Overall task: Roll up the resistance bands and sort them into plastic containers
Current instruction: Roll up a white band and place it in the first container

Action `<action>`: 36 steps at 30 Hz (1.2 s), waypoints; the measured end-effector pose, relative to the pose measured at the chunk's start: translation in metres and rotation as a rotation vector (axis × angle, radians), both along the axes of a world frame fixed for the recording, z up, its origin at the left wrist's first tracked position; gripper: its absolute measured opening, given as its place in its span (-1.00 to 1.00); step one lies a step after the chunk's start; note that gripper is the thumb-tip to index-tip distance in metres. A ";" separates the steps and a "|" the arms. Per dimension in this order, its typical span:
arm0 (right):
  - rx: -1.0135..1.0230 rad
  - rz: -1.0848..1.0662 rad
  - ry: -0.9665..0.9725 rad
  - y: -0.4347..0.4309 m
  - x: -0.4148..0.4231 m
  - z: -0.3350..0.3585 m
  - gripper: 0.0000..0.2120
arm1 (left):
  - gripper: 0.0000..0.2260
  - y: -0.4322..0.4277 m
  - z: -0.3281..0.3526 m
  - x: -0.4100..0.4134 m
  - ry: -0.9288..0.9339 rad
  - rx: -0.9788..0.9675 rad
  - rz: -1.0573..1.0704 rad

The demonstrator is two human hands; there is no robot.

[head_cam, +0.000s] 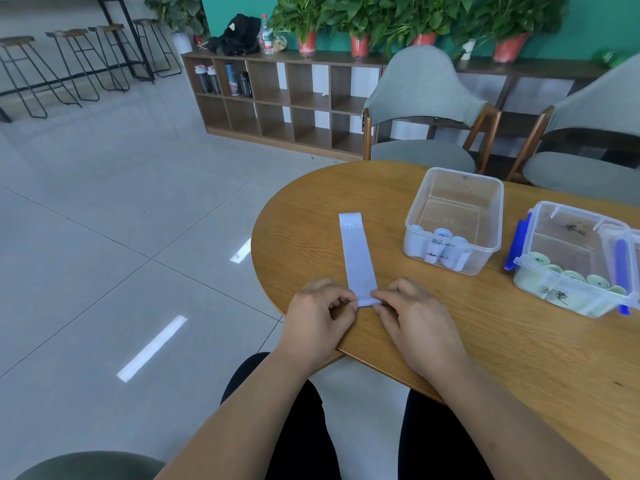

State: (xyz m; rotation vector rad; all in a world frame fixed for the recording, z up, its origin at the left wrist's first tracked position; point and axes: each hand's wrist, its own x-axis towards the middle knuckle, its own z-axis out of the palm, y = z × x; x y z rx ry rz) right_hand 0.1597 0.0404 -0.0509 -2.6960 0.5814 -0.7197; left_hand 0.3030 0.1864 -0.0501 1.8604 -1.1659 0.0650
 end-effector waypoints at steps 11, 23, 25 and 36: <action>0.087 0.001 -0.032 0.001 -0.003 0.004 -0.89 | -0.93 0.001 0.000 -0.001 -0.016 0.000 -0.005; 0.074 -0.018 -0.057 -0.001 -0.001 0.000 -0.87 | -0.88 0.000 -0.004 -0.001 0.016 0.001 0.018; 0.049 -0.026 -0.058 -0.001 -0.001 0.000 -0.84 | -0.85 -0.001 -0.005 -0.001 0.010 0.008 0.028; 0.091 -0.009 -0.089 -0.002 -0.002 0.004 -0.88 | -0.85 0.001 -0.003 -0.003 0.019 0.006 0.047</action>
